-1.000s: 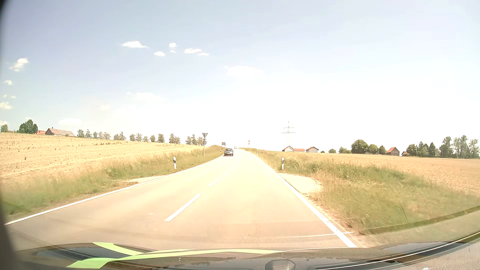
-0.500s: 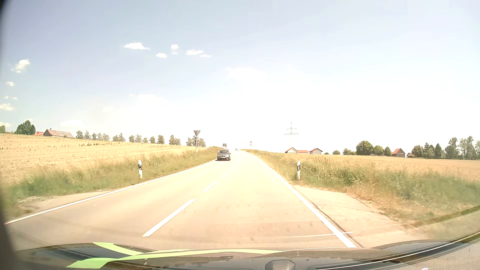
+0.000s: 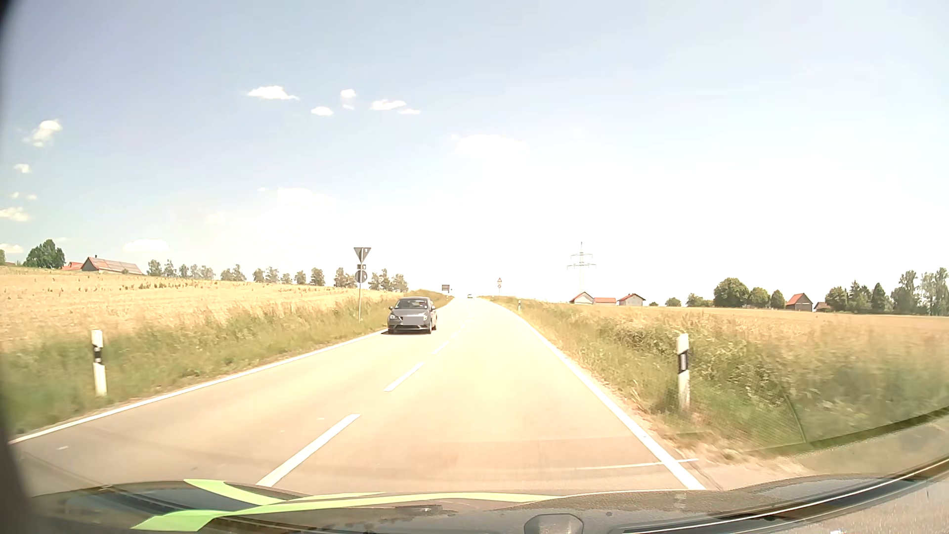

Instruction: Follow the waypoints while adhering to traffic rules and regulations

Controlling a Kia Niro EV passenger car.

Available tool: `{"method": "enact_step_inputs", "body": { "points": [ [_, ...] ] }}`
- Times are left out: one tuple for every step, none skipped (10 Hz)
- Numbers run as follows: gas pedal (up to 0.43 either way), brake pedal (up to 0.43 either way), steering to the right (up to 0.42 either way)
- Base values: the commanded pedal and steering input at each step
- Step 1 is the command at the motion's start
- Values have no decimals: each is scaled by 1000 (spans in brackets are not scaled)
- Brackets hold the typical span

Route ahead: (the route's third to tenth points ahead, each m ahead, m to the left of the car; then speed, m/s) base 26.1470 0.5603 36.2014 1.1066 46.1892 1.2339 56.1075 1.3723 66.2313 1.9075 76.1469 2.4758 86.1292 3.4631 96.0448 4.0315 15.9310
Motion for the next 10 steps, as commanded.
{"method": "enact_step_inputs", "body": {
  "points": [
    [378, 0, -6],
    [409, 0, -5],
    [441, 0, -6],
    [449, 0, -6],
    [461, 0, -7],
    [461, 0, -9],
    [461, 0, -10],
    [441, 0, -11],
    [409, 0, -12],
    [409, 0, -12]
  ]
}}
